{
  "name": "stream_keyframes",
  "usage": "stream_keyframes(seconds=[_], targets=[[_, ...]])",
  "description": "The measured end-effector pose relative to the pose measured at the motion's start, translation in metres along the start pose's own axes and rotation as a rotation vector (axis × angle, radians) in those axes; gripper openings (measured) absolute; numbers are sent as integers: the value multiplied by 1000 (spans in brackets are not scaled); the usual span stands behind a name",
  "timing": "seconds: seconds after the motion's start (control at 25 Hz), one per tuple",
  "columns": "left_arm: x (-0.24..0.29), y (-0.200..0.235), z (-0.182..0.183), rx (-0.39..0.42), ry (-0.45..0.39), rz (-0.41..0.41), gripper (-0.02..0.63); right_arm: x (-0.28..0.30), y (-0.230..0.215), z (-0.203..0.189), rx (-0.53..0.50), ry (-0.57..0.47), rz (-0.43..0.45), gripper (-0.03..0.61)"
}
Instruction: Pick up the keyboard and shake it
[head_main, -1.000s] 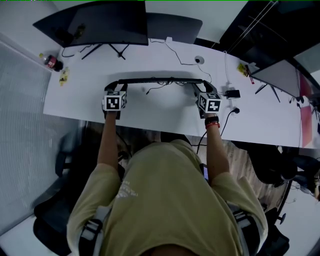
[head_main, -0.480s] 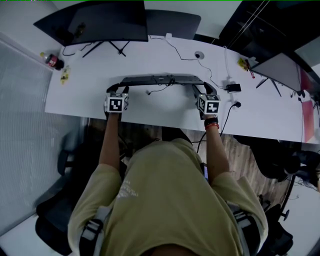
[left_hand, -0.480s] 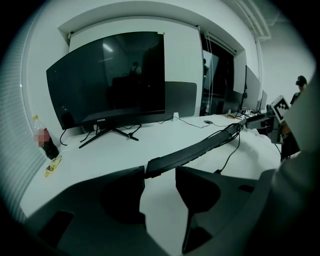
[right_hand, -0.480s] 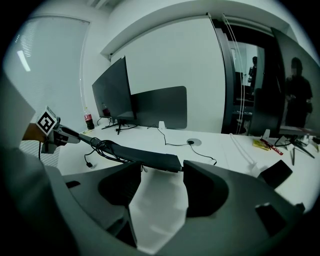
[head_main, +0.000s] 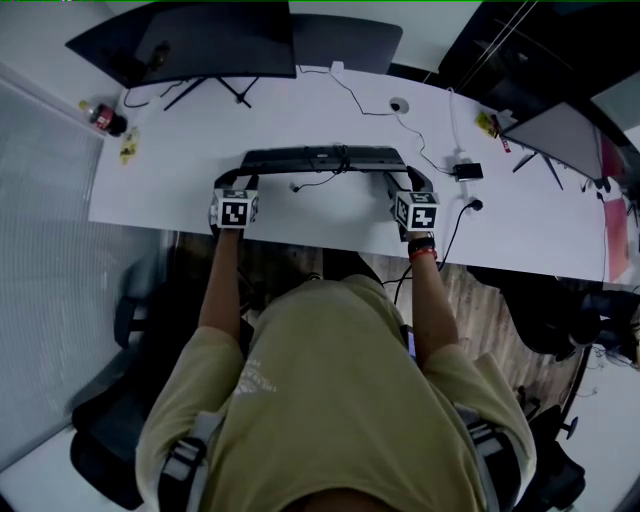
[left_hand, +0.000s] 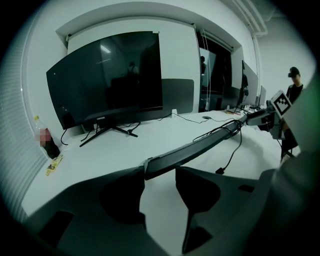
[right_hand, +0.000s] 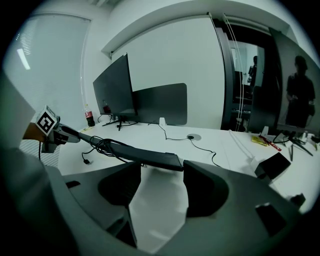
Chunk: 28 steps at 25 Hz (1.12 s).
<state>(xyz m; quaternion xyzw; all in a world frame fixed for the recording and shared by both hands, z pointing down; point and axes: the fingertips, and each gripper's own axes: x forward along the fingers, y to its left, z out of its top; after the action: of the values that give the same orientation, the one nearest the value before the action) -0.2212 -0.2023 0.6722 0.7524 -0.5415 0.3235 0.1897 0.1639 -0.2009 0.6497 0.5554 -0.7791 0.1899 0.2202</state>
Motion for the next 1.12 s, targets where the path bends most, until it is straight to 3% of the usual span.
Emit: stream_keyframes(seconds=[1.12], targets=[[17, -22, -53, 130, 141, 19, 210, 8, 2, -60, -63, 167, -22, 270]])
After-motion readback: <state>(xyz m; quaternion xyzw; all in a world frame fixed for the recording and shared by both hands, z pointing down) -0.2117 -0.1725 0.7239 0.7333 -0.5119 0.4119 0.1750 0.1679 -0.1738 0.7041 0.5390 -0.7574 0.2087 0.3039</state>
